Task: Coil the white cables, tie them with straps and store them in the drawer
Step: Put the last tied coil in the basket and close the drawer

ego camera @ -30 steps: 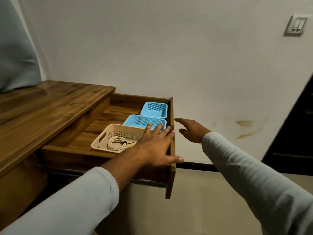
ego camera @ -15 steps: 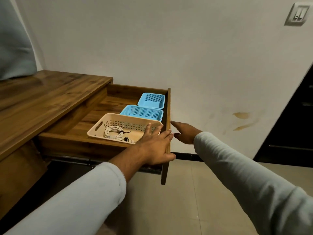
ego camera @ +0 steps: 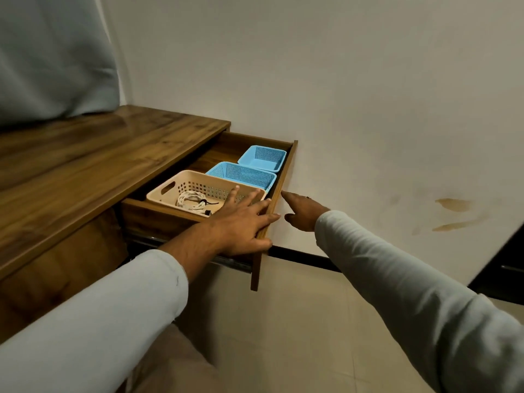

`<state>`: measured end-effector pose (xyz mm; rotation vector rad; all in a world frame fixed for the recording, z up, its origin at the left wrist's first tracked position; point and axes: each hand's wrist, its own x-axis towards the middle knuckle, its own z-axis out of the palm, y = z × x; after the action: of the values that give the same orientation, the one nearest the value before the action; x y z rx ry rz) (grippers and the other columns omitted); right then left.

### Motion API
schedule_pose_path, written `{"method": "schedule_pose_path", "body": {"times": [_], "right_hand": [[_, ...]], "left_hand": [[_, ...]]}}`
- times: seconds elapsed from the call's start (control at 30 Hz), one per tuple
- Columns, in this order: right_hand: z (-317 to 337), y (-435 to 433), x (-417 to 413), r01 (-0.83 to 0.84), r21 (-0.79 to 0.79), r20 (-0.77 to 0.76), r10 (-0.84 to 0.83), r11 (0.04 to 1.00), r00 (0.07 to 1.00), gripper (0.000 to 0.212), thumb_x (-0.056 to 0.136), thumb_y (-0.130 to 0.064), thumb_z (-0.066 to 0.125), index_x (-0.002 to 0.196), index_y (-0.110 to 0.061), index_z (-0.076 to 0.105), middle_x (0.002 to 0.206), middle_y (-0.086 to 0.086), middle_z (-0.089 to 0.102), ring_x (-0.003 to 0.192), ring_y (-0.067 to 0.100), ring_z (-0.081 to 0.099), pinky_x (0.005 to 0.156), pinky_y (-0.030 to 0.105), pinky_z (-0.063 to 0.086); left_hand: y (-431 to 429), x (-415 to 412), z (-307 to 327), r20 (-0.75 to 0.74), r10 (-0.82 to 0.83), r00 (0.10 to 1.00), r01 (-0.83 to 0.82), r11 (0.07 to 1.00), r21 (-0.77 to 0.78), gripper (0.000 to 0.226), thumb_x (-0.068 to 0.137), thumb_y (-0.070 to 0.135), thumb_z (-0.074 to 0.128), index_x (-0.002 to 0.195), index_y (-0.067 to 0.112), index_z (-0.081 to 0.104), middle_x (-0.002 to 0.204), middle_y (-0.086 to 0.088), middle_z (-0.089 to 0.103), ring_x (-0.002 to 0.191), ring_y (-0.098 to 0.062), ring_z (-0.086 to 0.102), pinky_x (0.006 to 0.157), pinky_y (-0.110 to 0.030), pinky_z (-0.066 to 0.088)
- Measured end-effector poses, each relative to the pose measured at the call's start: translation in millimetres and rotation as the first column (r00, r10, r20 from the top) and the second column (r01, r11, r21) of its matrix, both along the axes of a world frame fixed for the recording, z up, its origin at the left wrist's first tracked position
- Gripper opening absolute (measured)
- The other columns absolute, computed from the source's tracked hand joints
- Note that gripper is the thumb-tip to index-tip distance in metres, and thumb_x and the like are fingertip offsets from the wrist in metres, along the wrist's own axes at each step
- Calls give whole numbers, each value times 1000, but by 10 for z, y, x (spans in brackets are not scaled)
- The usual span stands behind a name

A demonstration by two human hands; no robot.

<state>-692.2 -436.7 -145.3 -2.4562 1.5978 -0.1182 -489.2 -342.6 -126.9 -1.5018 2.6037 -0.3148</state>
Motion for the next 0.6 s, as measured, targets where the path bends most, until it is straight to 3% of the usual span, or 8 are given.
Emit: {"method": "schedule_pose_path", "body": {"times": [0.17,0.37,0.6], "right_hand": [[-61,-135,532,-61,26,10,60,998,998,86,100,-25,60,165,-33,5,169,6,28,150,34,38,121,50,35],[-116,-254,1206,-165,40,0,166,985,986,87,101,-29,58,164,-33,-2,171,8,23,150,36,35,122,50,34],[-145,-272,2021,-284,59,3,285,957,959,86,104,-27,56,164,-34,-6,172,7,14,154,36,28,124,49,31]], "left_hand": [[16,550,62,36,90,995,-89,995,-39,64,98,71,28,157,52,15,173,-3,1,158,-31,-12,119,-67,-15],[152,1113,242,129,203,971,-193,978,-82,51,102,65,30,151,52,36,172,-4,3,157,-37,-11,120,-71,-7],[216,1592,232,268,465,844,-394,876,-279,46,100,63,41,145,54,44,172,-10,3,155,-46,-9,117,-74,-8]]}}
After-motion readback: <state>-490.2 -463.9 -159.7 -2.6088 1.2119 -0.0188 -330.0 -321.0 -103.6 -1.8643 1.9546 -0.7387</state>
